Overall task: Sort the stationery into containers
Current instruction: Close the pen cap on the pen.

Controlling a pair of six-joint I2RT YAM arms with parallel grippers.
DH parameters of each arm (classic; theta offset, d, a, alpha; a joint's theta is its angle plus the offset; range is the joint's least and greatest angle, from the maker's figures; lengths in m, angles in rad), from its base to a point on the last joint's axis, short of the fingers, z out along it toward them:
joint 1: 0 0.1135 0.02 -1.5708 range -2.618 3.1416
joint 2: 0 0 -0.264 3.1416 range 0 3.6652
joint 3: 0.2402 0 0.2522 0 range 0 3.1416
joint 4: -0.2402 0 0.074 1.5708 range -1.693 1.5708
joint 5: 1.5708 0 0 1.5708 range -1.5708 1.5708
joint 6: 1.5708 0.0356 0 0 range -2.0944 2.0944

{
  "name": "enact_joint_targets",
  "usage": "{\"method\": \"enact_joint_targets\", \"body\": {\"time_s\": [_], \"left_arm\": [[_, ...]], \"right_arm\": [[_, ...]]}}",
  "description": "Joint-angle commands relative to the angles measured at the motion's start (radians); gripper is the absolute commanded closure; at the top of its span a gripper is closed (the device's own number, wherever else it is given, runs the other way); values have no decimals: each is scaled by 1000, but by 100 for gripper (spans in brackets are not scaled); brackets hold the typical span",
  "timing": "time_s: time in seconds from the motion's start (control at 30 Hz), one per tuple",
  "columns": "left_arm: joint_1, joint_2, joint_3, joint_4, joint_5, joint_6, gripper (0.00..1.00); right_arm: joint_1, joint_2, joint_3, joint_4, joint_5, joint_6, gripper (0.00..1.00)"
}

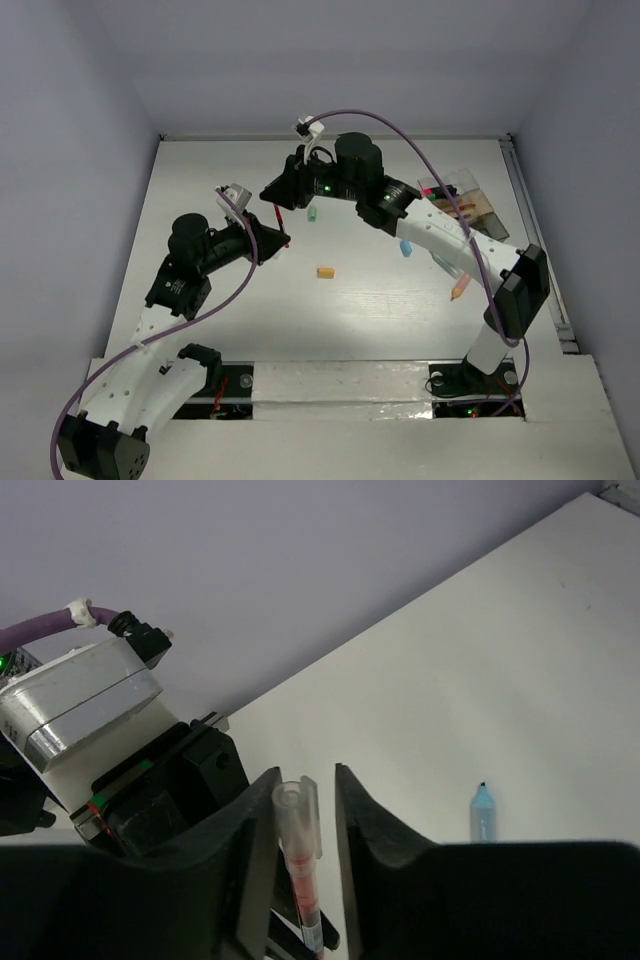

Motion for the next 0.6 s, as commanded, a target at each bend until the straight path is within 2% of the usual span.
{"method": "enact_joint_targets", "body": {"time_s": [0.0, 0.07, 0.1, 0.17, 0.23, 0.27, 0.4, 0.57], "left_arm": [[-3, -6, 5, 46, 11, 8, 100], [-3, -5, 5, 46, 11, 8, 100], [-3, -3, 5, 46, 11, 8, 100], [-3, -6, 7, 46, 11, 8, 100], [-3, -9, 8, 46, 2, 8, 100], [-3, -18, 8, 47, -3, 8, 100], [-3, -40, 19, 54, -35, 12, 100], [-3, -52, 47, 66, -77, 5, 100]], "right_arm": [[6, -37, -5, 67, 19, 8, 70], [6, -43, -18, 73, 33, 5, 72], [6, -45, -22, 73, 39, 3, 76], [6, -54, -36, 81, 61, 3, 92], [6, -57, -45, 78, 70, 0, 94], [6, -59, -51, 78, 70, -1, 99], [15, -72, -113, 90, 76, 3, 100], [47, -115, -289, 147, 88, 38, 100]]}}
